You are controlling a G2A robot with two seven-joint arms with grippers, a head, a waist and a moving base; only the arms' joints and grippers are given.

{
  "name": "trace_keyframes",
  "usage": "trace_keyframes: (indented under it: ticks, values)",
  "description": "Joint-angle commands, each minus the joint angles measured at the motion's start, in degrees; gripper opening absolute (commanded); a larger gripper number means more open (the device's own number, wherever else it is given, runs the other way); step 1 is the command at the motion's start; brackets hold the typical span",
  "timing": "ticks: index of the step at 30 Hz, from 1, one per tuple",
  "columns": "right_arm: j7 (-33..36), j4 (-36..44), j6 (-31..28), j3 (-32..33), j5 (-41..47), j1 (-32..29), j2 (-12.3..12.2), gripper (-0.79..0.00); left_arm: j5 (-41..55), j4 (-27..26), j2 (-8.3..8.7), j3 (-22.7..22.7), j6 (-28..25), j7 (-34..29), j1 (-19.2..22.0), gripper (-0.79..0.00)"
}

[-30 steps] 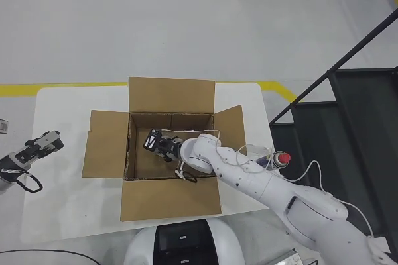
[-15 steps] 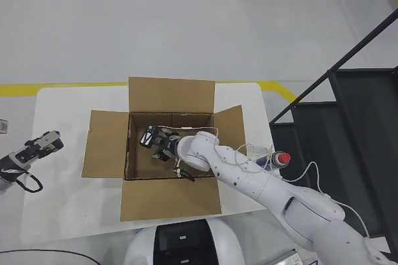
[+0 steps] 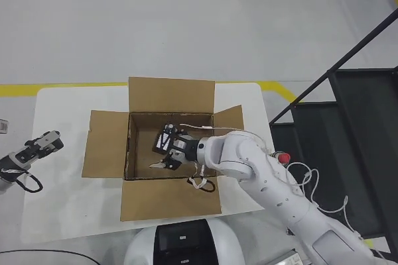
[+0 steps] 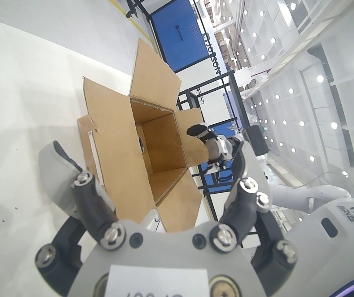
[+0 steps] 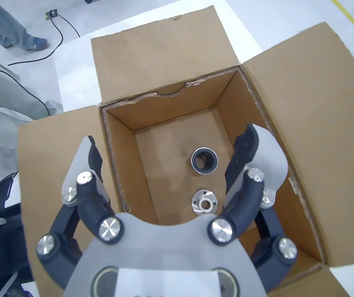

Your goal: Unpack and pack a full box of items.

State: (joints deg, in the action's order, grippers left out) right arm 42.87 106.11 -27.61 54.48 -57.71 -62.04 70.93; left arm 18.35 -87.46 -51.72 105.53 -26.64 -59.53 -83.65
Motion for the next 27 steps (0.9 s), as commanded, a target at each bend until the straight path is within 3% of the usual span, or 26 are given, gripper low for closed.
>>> trace_keyframes:
  ticks: [1, 10, 27]
  values:
    - [1.64, 4.47, 0.13, 3.55, 0.74, -3.49, -0.85, 0.000, 0.00, 0.00, 0.00, 0.00, 0.00, 0.00, 0.00, 0.000]
    - [-10.28, 12.17, 1.24, 15.15, 0.80, -18.30, -3.03, 0.000, 0.00, 0.00, 0.00, 0.00, 0.00, 0.00, 0.00, 0.000]
    - [-11.76, 11.94, 1.60, 15.44, 0.35, -18.70, -3.04, 0.000, 0.00, 0.00, 0.00, 0.00, 0.00, 0.00, 0.00, 0.000]
